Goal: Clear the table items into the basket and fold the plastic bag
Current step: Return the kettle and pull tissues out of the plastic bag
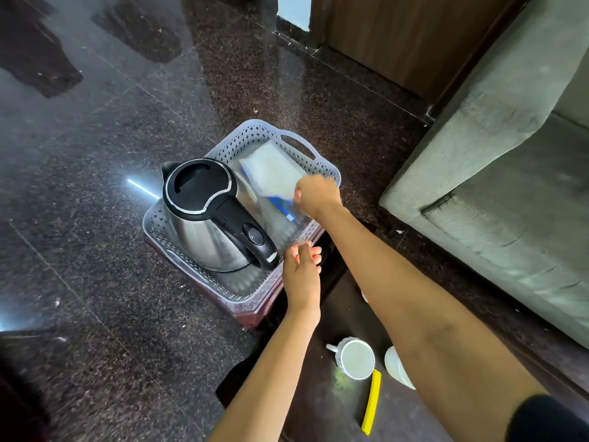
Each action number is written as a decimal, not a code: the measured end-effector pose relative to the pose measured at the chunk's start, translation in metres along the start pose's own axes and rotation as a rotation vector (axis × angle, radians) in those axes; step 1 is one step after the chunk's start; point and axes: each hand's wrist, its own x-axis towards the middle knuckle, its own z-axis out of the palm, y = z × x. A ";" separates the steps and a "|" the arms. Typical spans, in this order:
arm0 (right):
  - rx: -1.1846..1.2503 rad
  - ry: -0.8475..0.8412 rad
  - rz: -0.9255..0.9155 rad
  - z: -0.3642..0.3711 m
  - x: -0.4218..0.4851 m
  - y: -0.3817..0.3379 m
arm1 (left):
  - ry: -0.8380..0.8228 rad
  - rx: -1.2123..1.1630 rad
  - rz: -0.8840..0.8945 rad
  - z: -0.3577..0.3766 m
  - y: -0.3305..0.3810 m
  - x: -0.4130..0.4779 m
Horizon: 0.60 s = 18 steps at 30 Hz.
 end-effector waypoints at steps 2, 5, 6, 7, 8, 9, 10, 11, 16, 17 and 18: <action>0.183 0.137 0.051 -0.014 -0.008 0.008 | -0.025 0.029 0.001 0.000 -0.001 -0.006; 0.553 0.316 0.109 -0.031 -0.033 0.022 | -0.031 0.061 0.030 0.004 0.000 -0.015; 0.647 0.357 0.120 -0.036 -0.046 0.028 | -0.017 0.067 0.050 0.005 0.001 -0.019; 0.718 0.389 0.127 -0.041 -0.060 0.033 | -0.002 0.078 0.075 0.007 0.001 -0.022; 0.771 0.412 0.135 -0.045 -0.075 0.038 | 0.010 0.091 0.101 0.009 0.002 -0.026; 0.816 0.433 0.148 -0.048 -0.091 0.042 | 0.015 0.104 0.128 0.010 0.002 -0.031; 0.854 0.452 0.163 -0.049 -0.109 0.047 | 0.015 0.108 0.155 0.012 0.003 -0.036; 0.882 0.469 0.179 -0.048 -0.126 0.051 | 0.013 0.104 0.174 0.014 0.003 -0.042; 0.925 0.533 0.231 -0.030 -0.212 0.066 | -0.034 0.053 0.172 0.023 0.001 -0.076; 0.935 0.543 0.248 -0.023 -0.229 0.068 | -0.062 0.042 0.159 0.024 -0.001 -0.085; 0.962 0.538 0.272 -0.016 -0.244 0.070 | -0.092 0.042 0.147 0.025 -0.003 -0.092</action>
